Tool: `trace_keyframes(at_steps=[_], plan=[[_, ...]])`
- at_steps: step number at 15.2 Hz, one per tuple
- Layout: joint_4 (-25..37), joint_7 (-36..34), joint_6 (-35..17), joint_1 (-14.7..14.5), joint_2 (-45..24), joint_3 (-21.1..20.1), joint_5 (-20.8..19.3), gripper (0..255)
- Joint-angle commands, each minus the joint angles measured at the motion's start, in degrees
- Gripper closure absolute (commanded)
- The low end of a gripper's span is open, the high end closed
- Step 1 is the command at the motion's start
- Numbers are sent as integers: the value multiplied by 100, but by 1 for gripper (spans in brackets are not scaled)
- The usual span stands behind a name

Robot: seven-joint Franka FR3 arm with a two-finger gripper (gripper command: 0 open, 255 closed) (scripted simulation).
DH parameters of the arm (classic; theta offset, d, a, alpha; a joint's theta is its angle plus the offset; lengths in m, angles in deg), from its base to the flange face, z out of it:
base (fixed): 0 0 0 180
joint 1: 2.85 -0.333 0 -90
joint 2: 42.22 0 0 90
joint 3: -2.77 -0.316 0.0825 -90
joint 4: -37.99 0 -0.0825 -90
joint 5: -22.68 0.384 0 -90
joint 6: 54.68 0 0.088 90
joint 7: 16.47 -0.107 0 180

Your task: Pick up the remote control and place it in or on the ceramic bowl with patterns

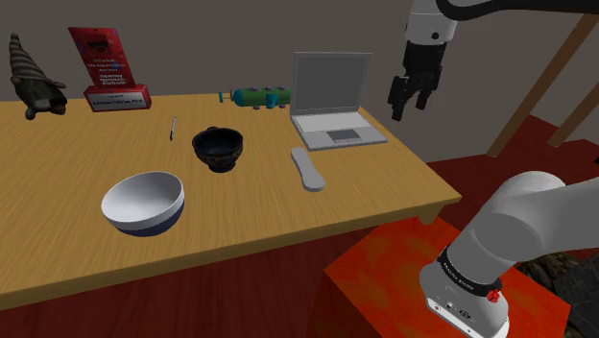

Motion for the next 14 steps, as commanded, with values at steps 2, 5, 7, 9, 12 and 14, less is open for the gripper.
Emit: trace_keyframes(at_steps=[2,5,7,9,12,14], plan=[[-73,-111,-186,-6,-98,-53,66,0],[-245,-433,-752,-26,-443,-212,248,0],[-318,-639,-1133,-36,-712,-320,356,0],[-358,-841,-1514,-46,-1012,-426,451,0],[-354,-1136,-2076,-55,-1512,-582,565,0],[-308,-1332,-2440,-58,-1876,-682,620,0]])
